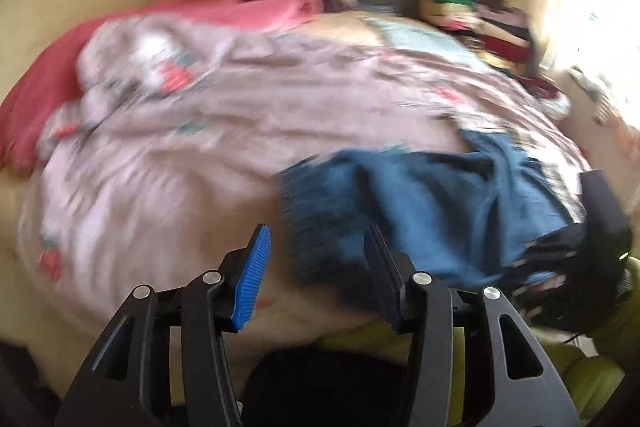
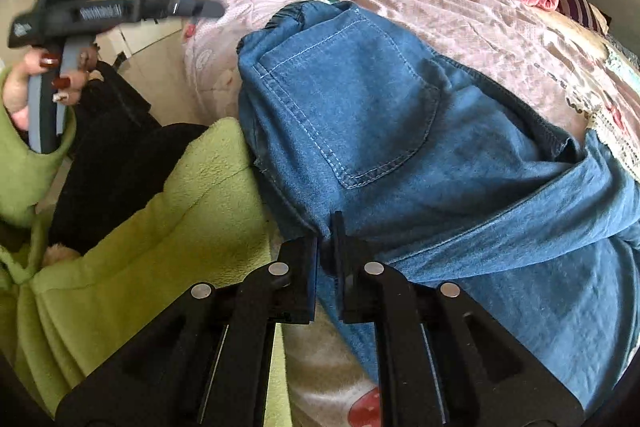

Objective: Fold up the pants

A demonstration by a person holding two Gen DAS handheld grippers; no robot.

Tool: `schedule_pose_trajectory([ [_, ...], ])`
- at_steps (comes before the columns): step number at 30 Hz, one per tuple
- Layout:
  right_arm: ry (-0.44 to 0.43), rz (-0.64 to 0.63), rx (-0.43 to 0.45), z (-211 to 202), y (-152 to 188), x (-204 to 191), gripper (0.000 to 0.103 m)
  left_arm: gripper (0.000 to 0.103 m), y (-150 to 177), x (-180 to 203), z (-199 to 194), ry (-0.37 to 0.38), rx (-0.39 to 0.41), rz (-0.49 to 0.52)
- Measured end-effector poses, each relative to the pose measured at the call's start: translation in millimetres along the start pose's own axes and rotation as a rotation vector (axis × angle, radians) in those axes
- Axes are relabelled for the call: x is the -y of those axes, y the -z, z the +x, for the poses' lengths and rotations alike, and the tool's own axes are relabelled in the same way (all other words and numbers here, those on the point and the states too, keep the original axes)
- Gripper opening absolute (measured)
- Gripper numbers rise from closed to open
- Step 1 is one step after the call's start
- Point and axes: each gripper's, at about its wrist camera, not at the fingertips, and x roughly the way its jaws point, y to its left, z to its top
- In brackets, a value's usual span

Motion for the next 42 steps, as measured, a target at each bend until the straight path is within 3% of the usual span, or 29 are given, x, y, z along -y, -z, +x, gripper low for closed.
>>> schedule_pose_trajectory([
  [3, -0.025, -0.008, 0.0, -8, -2, -1, 0.009, 0.048, -6, 28, 37, 0.049, -0.075, 0.058],
  [7, -0.066, 0.001, 0.072, -46, -4, 1, 0.018, 0.048, 22, 35, 76, -0.062, -0.164, 0.136],
  [9, -0.013, 0.021, 0.119, -54, -11, 7, 0.032, 0.048, 30, 36, 73, -0.07, -0.141, 0.147],
  [11, 0.052, 0.067, 0.125, -46, -18, 17, 0.036, 0.048, 32, 34, 70, -0.068, -0.142, 0.148],
  [13, 0.077, 0.131, 0.093, -32, -22, 29, 0.036, 0.048, 31, 33, 69, -0.055, -0.139, 0.14],
  [16, 0.135, 0.204, -0.06, 10, -17, 42, 0.036, 0.048, 30, 32, 68, -0.048, -0.13, 0.133],
  [17, 0.141, 0.211, -0.061, 17, -12, 42, 0.036, 0.048, 30, 32, 69, -0.043, -0.128, 0.132],
  [20, 0.13, 0.216, -0.034, 7, -11, 38, 0.04, 0.049, 31, 30, 68, -0.039, -0.111, 0.123],
  [22, 0.13, 0.233, 0.012, -11, -8, 39, 0.054, 0.055, 27, 31, 57, -0.023, -0.09, 0.106],
  [26, 0.196, 0.281, 0.113, -53, -8, 58, 0.061, 0.069, 16, 37, 28, -0.008, -0.016, 0.101],
  [33, 0.334, 0.368, 0.16, -84, -14, 114, 0.07, 0.082, -3, 65, 12, 0.081, 0.013, 0.121],
  [35, 0.37, 0.384, 0.158, -87, -20, 130, 0.072, 0.082, -6, 77, 20, 0.106, -0.011, 0.135],
  [37, 0.407, 0.401, 0.146, -86, -27, 145, 0.072, 0.082, -8, 93, 31, 0.182, -0.047, 0.131],
  [42, 0.414, 0.438, 0.107, -68, -52, 179, 0.072, 0.08, -7, 131, 62, 0.282, -0.128, 0.163],
])
